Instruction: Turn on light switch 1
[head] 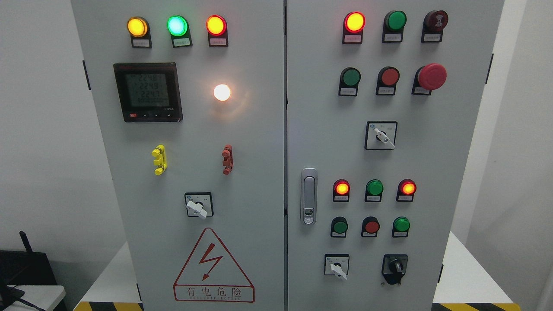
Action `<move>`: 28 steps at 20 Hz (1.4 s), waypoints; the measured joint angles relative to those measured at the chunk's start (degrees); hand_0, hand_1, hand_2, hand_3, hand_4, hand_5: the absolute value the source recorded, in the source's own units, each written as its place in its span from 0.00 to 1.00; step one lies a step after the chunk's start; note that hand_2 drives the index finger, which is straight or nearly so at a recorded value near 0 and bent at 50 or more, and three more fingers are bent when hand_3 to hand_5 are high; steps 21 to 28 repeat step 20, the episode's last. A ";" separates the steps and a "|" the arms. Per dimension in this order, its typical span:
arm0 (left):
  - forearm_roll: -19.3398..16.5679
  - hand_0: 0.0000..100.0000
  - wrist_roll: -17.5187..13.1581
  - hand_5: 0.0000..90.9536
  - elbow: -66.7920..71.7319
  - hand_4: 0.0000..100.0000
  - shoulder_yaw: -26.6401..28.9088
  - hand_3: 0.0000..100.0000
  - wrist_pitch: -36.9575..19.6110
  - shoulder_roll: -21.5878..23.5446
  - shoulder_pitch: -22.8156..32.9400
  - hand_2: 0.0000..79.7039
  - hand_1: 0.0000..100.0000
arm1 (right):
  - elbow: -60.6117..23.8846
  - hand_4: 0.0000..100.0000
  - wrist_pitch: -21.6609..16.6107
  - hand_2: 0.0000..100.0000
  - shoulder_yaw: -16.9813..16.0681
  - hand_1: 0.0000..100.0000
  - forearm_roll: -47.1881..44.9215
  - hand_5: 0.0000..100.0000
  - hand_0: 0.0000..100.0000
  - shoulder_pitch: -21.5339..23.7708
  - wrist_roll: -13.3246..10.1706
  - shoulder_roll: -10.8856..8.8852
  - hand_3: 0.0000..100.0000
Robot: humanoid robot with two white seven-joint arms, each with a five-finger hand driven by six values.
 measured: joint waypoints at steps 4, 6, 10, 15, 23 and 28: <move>0.08 0.31 -1.23 0.12 8.83 0.02 -3.76 0.00 1.10 0.95 -0.26 0.00 0.00 | 0.00 0.00 0.00 0.00 0.00 0.39 0.00 0.00 0.12 0.00 0.00 0.00 0.00; 0.09 0.32 -3.12 0.12 12.29 0.00 -6.07 0.00 6.34 1.39 -0.97 0.00 0.00 | 0.00 0.00 0.00 0.00 0.00 0.39 0.00 0.00 0.12 0.01 0.00 0.00 0.00; -0.12 0.34 -6.77 0.09 17.56 0.00 -10.24 0.00 16.40 2.03 -3.55 0.00 0.00 | 0.00 0.00 -0.08 0.00 0.00 0.39 0.00 0.00 0.12 0.02 0.00 0.00 0.00; -3.09 0.36 -7.82 0.06 21.93 0.00 -13.78 0.00 25.02 2.39 -6.39 0.00 0.00 | 0.00 0.00 -0.08 0.00 0.00 0.39 0.00 0.00 0.12 0.02 0.00 0.00 0.00; -4.83 0.38 -7.13 0.05 24.71 0.00 -16.05 0.00 28.95 2.54 -8.18 0.00 0.00 | 0.00 0.00 -0.08 0.00 0.00 0.39 0.00 0.00 0.12 0.02 0.00 0.00 0.00; -4.83 0.38 -7.13 0.05 24.71 0.00 -16.05 0.00 28.95 2.54 -8.18 0.00 0.00 | 0.00 0.00 -0.08 0.00 0.00 0.39 0.00 0.00 0.12 0.02 0.00 0.00 0.00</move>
